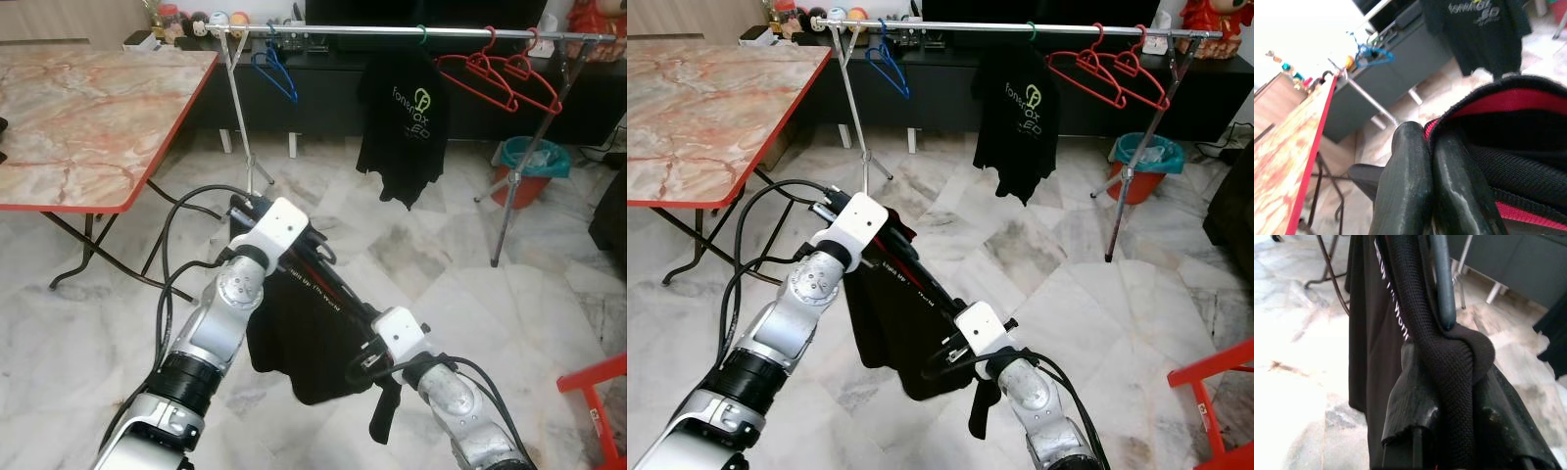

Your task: Hang hanger

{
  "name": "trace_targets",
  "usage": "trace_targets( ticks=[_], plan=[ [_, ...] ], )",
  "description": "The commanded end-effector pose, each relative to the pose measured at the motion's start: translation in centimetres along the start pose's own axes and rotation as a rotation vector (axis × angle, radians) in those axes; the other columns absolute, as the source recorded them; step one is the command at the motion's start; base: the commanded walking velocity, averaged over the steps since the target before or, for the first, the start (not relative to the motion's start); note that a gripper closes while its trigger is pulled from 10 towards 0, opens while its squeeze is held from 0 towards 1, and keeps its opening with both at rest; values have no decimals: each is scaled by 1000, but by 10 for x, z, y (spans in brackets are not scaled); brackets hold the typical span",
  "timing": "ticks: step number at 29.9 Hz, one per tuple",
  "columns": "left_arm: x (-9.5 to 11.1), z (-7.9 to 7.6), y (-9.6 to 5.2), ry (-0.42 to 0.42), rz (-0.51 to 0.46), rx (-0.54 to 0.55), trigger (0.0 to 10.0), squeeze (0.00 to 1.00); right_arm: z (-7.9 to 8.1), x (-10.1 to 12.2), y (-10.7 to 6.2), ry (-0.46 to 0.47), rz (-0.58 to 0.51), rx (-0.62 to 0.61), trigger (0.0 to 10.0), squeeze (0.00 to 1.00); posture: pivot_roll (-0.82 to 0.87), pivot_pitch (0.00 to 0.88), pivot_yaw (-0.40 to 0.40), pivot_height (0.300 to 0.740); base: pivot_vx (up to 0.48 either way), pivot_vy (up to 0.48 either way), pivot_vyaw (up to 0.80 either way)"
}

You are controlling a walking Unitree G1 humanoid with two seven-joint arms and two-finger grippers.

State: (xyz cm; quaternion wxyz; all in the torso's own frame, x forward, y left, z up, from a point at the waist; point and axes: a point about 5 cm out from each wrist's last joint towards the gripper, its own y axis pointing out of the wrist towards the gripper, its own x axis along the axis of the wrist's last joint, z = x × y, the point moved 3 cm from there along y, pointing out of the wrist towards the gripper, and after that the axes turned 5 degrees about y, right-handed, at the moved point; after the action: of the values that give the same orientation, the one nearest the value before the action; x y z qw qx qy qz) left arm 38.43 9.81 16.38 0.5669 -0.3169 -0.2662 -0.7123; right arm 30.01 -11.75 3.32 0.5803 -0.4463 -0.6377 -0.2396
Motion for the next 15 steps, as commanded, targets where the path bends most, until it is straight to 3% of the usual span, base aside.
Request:
trace_targets(
  ticks=[1, 5, 12, 15],
  plan=[
    [-25, 40, -2, 20, 99, 144, 0, 0, -7, -1, -8, -5, -6, -16, 0, 0, 37, 54, 37, 740, 0, 0, 0],
    [-34, 54, -5, 40, 126, 189, 0, 0, -7, -4, -10, -16, 6, -14, 0, 0, 39, 55, 38, 740, 0, 0, 0],
    [-50, 97, -12, 96, 179, 316, 0, 0, -4, -19, -21, -20, 66, -13, 0, 0, 40, 55, 39, 740, 0, 0, 0],
    [-60, 101, -15, 115, 220, 325, 0, 0, -5, -20, -24, -18, 73, -15, 0, 0, 39, 56, 40, 740, 0, 0, 0]
  ],
)
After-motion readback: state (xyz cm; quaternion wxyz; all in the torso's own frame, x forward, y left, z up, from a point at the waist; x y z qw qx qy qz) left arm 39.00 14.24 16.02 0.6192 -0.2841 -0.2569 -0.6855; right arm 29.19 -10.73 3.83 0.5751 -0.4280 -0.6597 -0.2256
